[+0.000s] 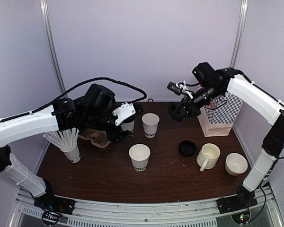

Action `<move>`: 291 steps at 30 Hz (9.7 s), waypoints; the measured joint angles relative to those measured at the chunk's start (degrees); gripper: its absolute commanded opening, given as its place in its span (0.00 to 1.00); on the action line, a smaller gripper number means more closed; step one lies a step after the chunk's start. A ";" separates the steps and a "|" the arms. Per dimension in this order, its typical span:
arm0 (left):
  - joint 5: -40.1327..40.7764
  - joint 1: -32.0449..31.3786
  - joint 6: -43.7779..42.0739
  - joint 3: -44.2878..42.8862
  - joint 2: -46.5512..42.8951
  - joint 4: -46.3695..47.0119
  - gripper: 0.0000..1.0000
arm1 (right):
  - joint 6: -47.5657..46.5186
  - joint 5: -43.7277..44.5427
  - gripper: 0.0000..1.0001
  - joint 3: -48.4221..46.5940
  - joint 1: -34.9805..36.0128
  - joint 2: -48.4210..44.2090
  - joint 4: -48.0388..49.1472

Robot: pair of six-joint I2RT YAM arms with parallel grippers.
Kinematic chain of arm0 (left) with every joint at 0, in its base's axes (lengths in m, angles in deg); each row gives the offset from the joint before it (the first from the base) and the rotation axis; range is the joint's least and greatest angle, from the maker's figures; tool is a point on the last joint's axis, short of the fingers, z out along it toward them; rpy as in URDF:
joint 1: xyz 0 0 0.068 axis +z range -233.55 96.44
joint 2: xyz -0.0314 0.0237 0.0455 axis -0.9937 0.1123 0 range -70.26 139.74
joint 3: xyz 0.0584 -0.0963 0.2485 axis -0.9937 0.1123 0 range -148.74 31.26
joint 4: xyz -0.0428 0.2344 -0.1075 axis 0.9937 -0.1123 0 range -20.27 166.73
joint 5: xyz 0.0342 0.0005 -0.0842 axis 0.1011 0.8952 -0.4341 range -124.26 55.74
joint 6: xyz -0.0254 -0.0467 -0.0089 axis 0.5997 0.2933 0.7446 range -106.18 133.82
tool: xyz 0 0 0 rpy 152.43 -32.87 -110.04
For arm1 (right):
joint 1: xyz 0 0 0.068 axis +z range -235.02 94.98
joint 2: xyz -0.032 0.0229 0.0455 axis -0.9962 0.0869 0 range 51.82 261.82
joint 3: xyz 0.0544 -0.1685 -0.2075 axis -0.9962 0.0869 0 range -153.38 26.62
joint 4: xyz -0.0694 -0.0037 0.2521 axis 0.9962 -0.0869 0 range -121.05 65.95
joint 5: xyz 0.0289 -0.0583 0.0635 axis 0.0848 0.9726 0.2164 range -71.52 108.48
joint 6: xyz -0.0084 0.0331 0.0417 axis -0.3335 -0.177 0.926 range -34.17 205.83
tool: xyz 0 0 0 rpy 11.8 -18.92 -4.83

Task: Pack the takeout coffee

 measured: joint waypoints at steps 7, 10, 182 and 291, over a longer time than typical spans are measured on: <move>-9.20 -0.02 -4.35 20.13 -12.61 35.15 0.95 | 14.03 -26.12 0.07 -3.50 -1.53 -4.35 11.06; -10.32 -0.33 -4.44 24.00 -12.20 48.37 0.96 | 25.16 -33.55 0.07 -0.63 -1.44 -4.87 21.94; -3.39 -2.89 -6.64 -30.53 29.75 -33.97 0.68 | 17.49 9.68 0.68 -0.98 -8.90 1.44 8.96; -24.74 8.59 40.13 0.79 16.17 0.44 0.47 | 37.70 -10.19 0.13 11.32 10.12 15.54 22.36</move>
